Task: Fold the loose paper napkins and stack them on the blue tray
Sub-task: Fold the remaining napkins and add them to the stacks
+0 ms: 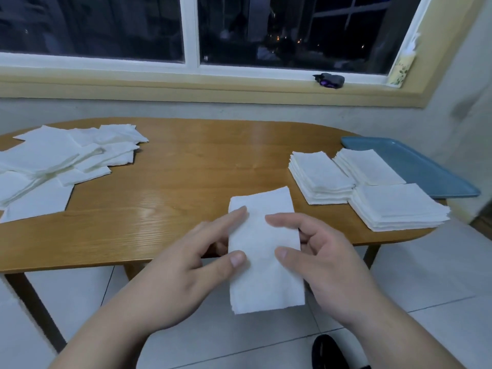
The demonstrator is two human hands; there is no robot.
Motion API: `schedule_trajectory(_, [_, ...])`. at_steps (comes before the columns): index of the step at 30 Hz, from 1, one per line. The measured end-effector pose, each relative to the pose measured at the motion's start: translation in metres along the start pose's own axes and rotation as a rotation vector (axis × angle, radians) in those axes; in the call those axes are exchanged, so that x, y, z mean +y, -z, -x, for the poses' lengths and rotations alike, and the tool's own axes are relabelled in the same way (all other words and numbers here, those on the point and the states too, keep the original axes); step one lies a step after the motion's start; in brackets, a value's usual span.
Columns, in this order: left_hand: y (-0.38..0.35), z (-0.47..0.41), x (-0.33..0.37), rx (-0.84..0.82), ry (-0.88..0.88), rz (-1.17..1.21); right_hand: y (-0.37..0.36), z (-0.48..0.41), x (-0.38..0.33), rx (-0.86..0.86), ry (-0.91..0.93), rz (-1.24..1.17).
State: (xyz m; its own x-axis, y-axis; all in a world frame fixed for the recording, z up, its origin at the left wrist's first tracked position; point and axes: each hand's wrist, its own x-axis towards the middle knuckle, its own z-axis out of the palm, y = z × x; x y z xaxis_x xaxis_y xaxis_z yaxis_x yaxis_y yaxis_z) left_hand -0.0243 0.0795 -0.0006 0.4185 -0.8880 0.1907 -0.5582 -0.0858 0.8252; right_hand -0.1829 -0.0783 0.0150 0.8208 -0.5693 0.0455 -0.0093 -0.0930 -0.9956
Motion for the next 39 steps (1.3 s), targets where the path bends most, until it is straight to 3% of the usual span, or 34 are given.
schedule_trajectory(3, [-0.022, -0.008, 0.023, -0.060, -0.016, 0.181, 0.024, 0.012, -0.004, 0.014, 0.050, -0.034])
schedule_trajectory(6, [-0.051, -0.021, 0.045, 0.009, 0.053, 0.393, 0.047, 0.024, -0.008, 0.026, 0.059, -0.069])
schedule_trajectory(14, [-0.121, -0.065, 0.087, 0.139, 0.091, 0.397, 0.124, 0.042, -0.001, 0.061, 0.014, -0.211])
schedule_trajectory(19, [-0.157, -0.096, 0.115, 0.192, 0.125, 0.537, 0.165, 0.044, -0.003, 0.126, -0.044, -0.020])
schedule_trajectory(23, [-0.165, -0.126, 0.124, 0.214, 0.197, 0.640, 0.210, 0.032, -0.017, 0.046, -0.040, 0.111])
schedule_trajectory(28, [-0.171, -0.154, 0.135, 0.171, 0.224, 0.573, 0.264, 0.006, -0.025, 0.132, -0.026, 0.119])
schedule_trajectory(34, [-0.180, -0.180, 0.135, 0.206, 0.187, 0.257, 0.284, -0.036, -0.003, 0.297, 0.053, 0.226])
schedule_trajectory(39, [-0.192, -0.197, 0.128, 0.224, 0.228, 0.171, 0.293, -0.068, 0.007, 0.429, 0.110, 0.290])
